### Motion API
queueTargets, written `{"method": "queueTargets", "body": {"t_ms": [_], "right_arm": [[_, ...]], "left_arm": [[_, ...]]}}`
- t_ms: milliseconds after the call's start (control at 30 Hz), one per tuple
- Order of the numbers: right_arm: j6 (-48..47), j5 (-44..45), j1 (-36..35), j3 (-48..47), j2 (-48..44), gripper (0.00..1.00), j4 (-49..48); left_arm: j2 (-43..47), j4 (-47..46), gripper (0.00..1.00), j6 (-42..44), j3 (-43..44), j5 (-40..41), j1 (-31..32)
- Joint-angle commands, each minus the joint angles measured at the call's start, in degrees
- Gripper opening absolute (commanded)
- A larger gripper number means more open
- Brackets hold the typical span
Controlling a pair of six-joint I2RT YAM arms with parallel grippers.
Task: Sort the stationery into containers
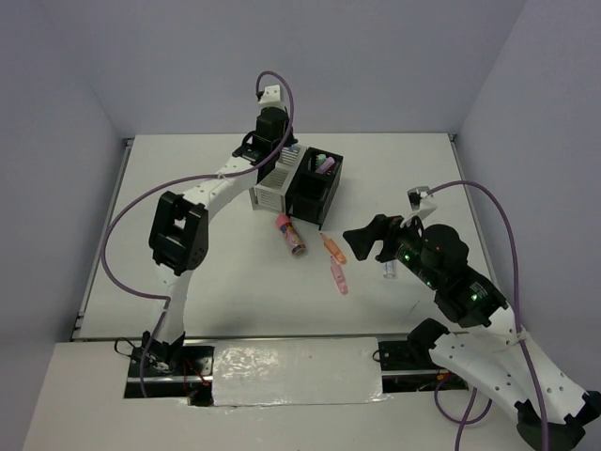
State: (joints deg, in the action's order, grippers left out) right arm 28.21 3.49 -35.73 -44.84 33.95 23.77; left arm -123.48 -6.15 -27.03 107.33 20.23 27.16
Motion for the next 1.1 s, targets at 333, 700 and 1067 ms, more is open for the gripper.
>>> {"method": "queueTargets", "body": {"t_ms": [333,700,1067], "right_arm": [[0.5,4.6,0.3,2.1,17.0,1.0,-2.7],[2.7,11.9,-0.5,4.1,32.6,0.88,-2.1],[5.1,12.6,-9.3,2.6,46.2,0.67,-4.1]], "left_arm": [[10.6,-0.7,0.99,-1.6,-2.5,0.6,-1.1],[44.6,23.5,0.99,-7.7,-14.7,-5.2,0.3],[71.4,32.7,0.99,-10.3,-45.5,-12.1,0.6]]}}
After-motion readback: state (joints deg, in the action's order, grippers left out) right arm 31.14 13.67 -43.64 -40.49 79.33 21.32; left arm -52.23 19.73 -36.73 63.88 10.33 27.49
